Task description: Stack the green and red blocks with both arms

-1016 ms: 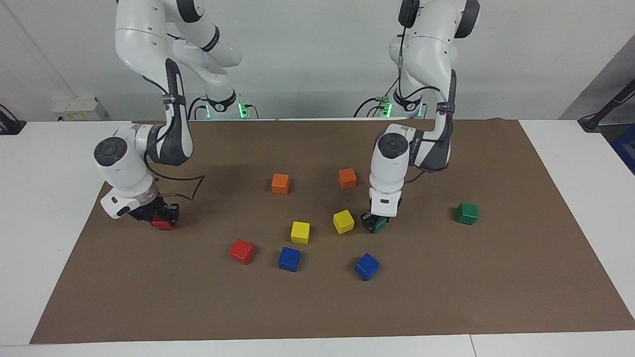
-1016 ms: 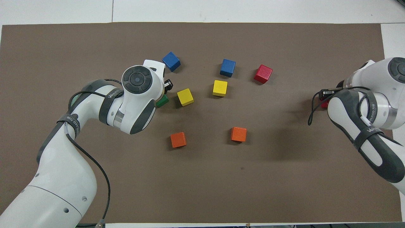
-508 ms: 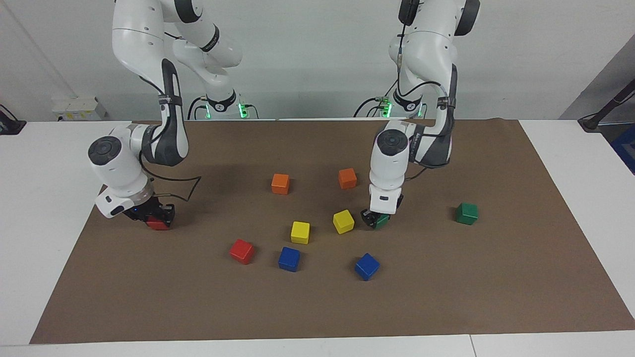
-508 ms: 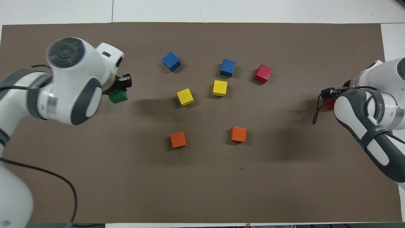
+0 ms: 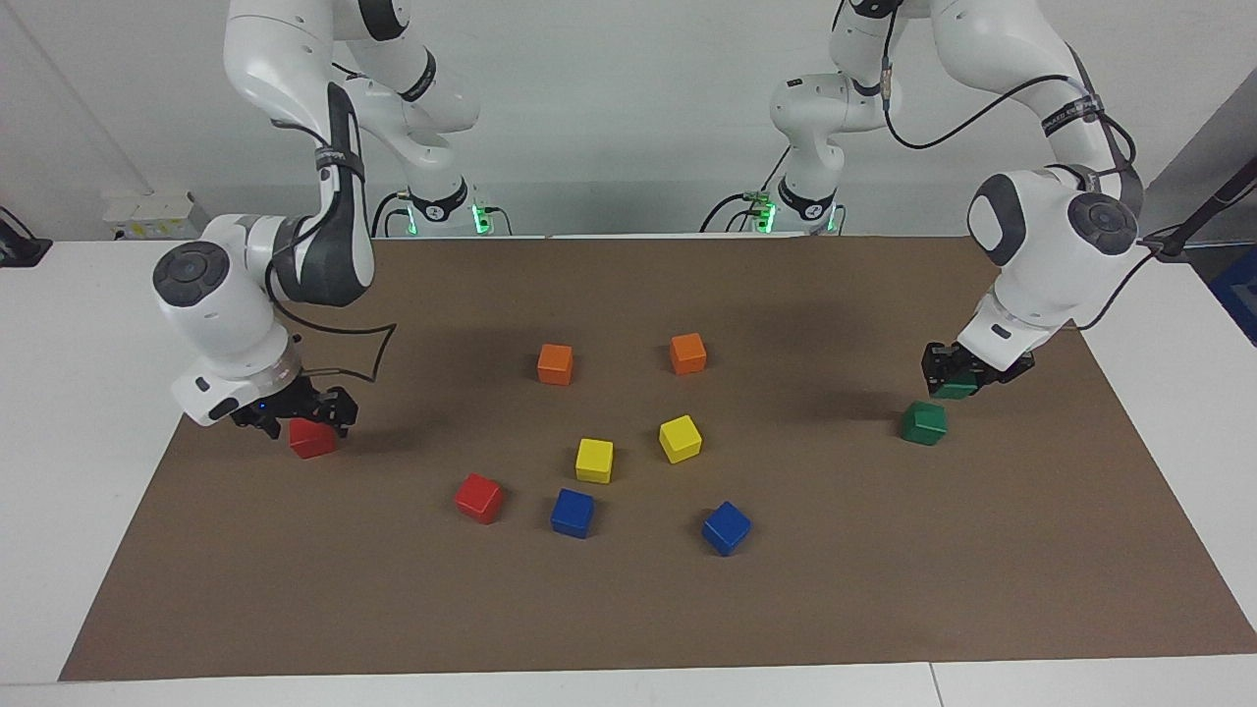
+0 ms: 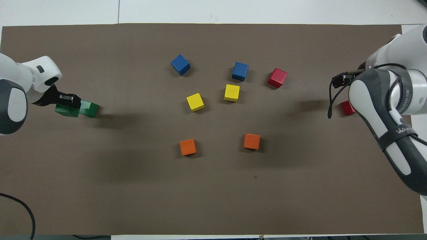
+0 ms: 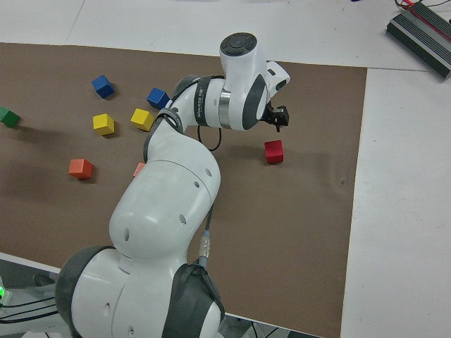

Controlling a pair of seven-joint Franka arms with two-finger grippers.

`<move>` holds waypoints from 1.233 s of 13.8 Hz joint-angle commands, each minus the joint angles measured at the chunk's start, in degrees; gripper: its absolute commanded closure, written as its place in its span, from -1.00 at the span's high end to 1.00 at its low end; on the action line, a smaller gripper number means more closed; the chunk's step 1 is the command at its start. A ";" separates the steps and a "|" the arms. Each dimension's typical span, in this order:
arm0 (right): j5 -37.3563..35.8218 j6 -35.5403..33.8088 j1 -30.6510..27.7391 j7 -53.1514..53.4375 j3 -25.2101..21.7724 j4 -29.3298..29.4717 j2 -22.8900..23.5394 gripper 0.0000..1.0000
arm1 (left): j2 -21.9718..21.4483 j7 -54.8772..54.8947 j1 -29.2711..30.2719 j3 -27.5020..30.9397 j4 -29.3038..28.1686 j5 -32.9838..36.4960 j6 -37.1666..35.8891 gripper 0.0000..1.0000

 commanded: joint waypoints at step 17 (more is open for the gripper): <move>-1.49 5.38 13.90 38.54 0.52 18.42 21.93 1.00 | 3.70 8.41 0.26 -0.61 -3.30 -0.90 8.61 -0.80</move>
